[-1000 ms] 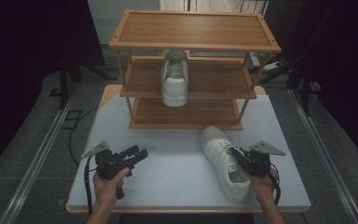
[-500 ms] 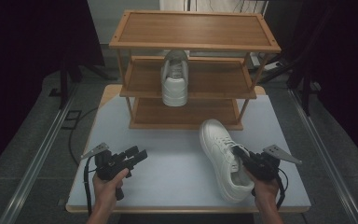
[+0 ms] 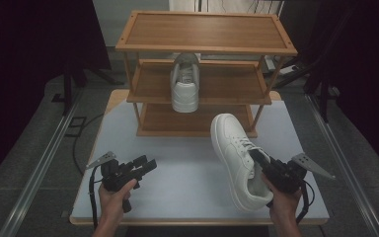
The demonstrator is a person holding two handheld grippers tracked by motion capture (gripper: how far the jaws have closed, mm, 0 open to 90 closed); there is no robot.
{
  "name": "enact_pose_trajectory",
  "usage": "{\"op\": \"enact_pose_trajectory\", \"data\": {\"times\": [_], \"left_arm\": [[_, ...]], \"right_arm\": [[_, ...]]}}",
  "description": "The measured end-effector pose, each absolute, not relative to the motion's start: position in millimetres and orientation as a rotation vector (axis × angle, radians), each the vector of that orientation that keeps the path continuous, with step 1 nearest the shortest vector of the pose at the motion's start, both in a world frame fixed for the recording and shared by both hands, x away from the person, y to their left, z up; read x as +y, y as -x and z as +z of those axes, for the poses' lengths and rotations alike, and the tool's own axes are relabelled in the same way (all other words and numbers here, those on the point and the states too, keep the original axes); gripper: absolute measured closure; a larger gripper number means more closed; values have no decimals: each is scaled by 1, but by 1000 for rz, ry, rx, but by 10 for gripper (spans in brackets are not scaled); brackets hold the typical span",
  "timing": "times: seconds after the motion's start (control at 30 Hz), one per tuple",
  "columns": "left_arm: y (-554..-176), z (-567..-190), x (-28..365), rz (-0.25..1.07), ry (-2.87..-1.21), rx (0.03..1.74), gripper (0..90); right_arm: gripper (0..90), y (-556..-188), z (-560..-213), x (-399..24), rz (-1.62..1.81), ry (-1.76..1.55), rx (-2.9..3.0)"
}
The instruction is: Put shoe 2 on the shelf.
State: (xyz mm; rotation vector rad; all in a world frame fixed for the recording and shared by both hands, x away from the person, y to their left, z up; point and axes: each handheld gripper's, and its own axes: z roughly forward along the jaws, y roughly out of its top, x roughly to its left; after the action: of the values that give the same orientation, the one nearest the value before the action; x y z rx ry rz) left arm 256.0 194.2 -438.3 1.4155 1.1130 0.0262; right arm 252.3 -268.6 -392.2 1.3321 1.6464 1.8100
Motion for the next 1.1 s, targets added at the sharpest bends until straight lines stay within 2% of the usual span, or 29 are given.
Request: {"op": "enact_pose_trajectory", "data": {"times": [0.6,1.1], "left_arm": [[-256,-437,195,24,-1404,1115,374],[-257,-437,197,19,-1405,1112,376]], "right_arm": [[822,-259,-354,-258,1908,-1280,1521],[822,-299,-322,-235,1856,-1327,1494]]}}
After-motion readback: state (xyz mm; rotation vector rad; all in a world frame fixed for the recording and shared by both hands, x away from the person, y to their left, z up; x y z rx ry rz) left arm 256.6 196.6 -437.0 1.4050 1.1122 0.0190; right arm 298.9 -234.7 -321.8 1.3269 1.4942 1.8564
